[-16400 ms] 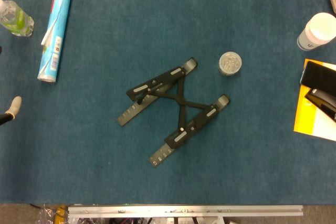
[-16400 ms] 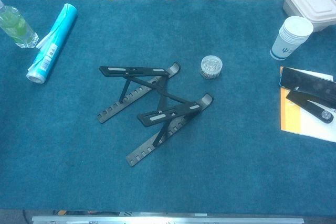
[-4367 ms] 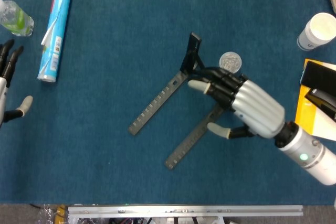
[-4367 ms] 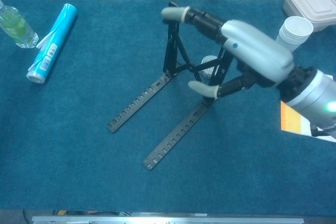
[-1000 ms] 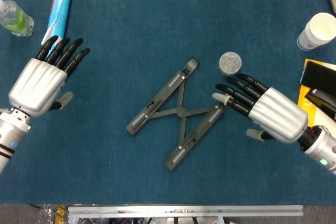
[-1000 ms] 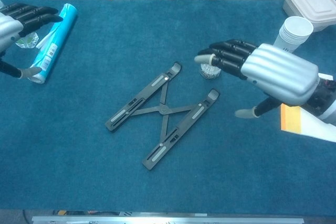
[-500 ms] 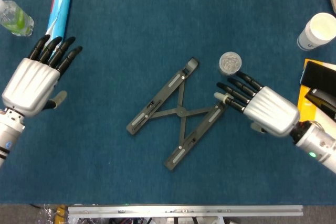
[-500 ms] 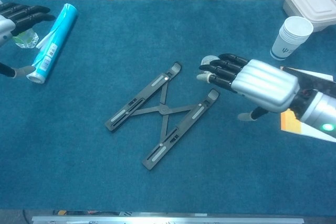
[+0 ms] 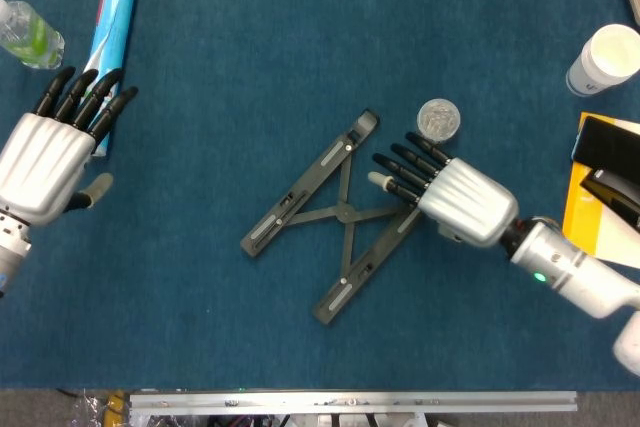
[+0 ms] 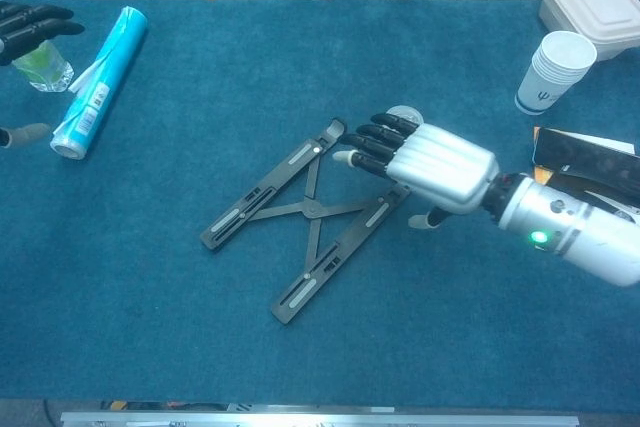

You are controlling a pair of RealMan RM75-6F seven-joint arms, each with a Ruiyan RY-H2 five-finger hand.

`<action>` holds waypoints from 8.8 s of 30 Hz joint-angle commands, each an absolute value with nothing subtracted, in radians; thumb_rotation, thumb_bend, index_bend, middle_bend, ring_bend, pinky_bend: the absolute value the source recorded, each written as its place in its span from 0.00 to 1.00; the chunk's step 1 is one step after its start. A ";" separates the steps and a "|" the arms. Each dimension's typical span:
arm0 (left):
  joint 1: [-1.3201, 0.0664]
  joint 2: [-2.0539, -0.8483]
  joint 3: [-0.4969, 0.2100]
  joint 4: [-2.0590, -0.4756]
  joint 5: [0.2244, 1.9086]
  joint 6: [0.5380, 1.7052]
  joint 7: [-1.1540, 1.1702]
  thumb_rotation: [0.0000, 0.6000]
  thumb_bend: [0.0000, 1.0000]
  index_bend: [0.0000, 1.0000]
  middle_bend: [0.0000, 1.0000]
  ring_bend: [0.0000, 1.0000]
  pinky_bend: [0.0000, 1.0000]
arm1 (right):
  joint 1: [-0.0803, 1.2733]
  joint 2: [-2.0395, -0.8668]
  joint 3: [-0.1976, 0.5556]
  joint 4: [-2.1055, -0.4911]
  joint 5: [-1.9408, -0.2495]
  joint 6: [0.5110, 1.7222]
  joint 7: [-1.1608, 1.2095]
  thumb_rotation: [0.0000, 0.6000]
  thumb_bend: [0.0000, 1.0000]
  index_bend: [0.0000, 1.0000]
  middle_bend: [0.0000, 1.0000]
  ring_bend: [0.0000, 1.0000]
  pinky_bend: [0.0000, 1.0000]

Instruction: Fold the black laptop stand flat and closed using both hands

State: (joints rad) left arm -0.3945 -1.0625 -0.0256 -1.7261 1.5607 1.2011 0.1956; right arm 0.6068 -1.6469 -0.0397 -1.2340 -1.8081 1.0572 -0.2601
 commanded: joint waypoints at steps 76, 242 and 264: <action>-0.656 -1.297 0.052 -1.402 1.701 0.922 0.096 0.61 0.22 0.00 0.00 0.00 0.00 | 0.802 -1.871 -0.030 -1.012 -1.808 1.154 -0.240 1.00 0.00 0.00 0.00 0.00 0.00; -0.732 -1.406 0.122 -1.391 1.594 0.821 -0.128 1.00 0.22 0.00 0.00 0.00 0.00 | 0.940 -2.207 -0.014 -0.534 -1.752 1.173 -0.013 1.00 0.00 0.00 0.00 0.00 0.00; -0.755 -1.379 0.133 -1.428 1.605 0.791 -0.242 1.00 0.22 0.00 0.00 0.00 0.00 | 0.955 -2.236 -0.007 -0.493 -1.737 1.185 0.029 1.00 0.00 0.00 0.00 0.00 0.00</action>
